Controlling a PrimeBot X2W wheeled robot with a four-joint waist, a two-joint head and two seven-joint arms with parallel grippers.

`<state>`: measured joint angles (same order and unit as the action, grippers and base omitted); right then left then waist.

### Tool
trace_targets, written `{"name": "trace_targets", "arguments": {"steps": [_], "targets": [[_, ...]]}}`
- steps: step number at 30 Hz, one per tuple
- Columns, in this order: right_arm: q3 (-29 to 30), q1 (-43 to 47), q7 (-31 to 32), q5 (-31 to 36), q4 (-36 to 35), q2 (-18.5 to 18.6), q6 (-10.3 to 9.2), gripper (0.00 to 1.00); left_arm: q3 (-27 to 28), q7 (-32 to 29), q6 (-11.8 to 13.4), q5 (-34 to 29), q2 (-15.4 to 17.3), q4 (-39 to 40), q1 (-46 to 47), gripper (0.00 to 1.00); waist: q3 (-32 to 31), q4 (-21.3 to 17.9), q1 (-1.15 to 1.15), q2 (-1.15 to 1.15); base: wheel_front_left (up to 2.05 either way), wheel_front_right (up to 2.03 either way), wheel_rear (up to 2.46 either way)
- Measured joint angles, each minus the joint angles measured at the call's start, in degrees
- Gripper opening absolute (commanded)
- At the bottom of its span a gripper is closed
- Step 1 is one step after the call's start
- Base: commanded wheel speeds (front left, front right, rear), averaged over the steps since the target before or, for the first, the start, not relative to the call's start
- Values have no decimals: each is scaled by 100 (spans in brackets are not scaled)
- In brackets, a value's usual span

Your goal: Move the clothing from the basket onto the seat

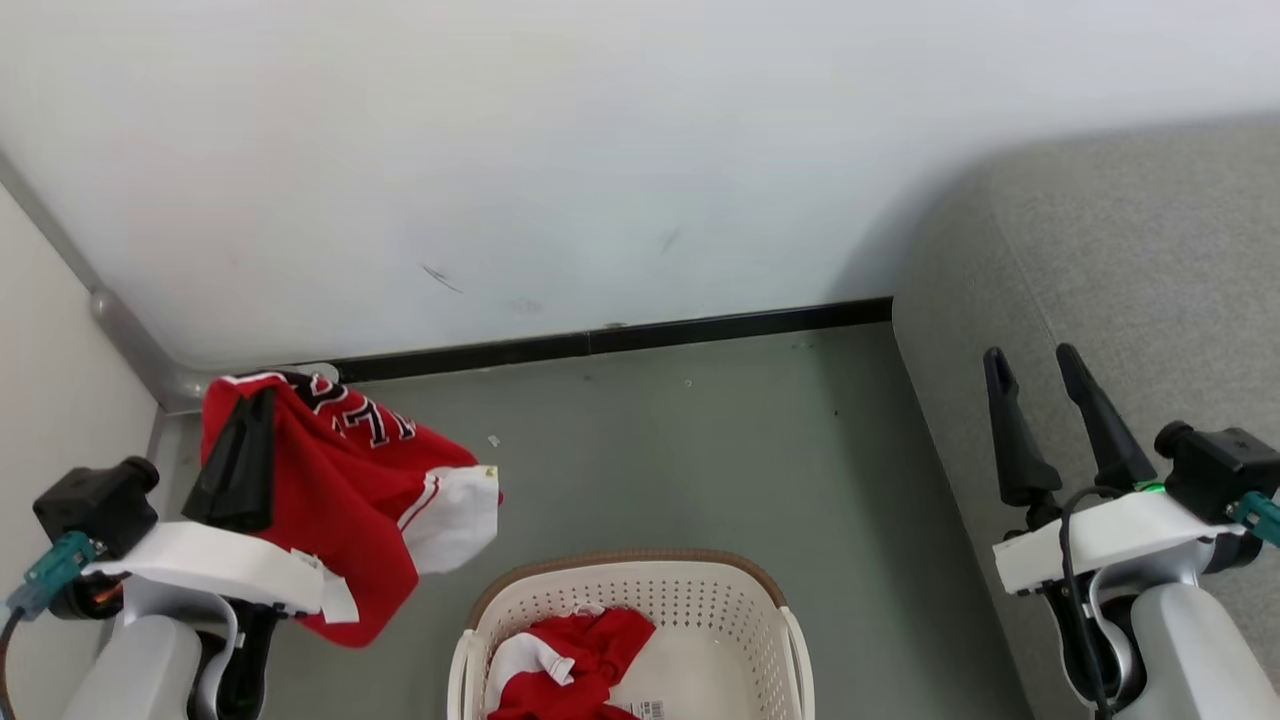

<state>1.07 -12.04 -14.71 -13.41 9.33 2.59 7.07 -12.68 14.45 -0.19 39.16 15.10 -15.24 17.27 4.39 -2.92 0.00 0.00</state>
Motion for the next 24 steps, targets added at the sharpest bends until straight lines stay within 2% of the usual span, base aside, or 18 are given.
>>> {"name": "trace_targets", "arguments": {"steps": [24], "targets": [[-422, 528, 0, -29, -148, 36, 0, 100, 226, 0, -129, -402, -202, -70, -512, 0, -411, 107, 0, 0, 0, 0, 0]]}}
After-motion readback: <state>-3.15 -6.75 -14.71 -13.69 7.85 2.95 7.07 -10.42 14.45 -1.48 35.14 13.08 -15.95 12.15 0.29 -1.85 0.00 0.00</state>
